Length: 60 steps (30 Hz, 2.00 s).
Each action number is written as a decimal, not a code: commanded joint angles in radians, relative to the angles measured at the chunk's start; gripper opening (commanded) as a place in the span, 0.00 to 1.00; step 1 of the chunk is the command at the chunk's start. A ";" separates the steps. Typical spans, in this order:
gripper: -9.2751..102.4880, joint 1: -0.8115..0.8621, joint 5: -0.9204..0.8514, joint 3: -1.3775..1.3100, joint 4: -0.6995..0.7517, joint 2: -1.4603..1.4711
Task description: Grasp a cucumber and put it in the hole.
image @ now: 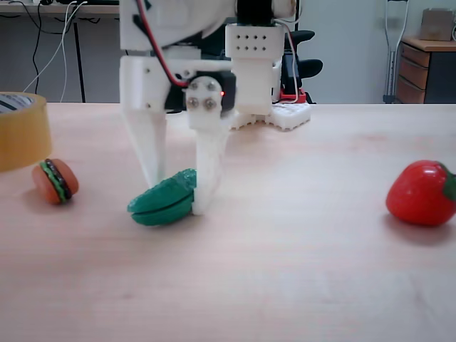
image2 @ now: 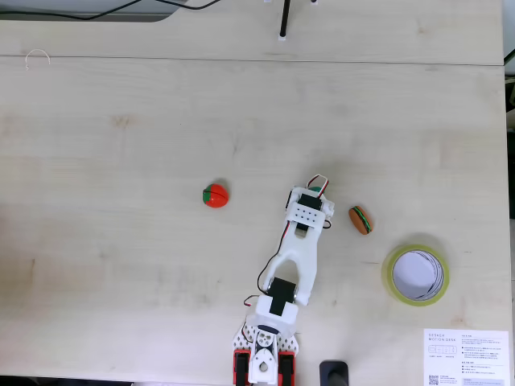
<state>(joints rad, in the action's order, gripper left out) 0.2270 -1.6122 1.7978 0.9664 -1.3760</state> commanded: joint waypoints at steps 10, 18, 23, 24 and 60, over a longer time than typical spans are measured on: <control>0.13 0.025 -0.008 -0.038 0.032 -0.233; 0.14 0.133 -0.008 -0.169 0.132 -0.350; 0.13 0.247 -0.008 -0.264 0.163 -0.371; 0.13 0.270 -0.008 -0.272 0.163 -0.376; 0.12 0.830 -0.008 -0.477 0.164 -0.137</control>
<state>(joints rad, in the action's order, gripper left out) 1.0538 -1.6199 1.4067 1.1259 -1.4972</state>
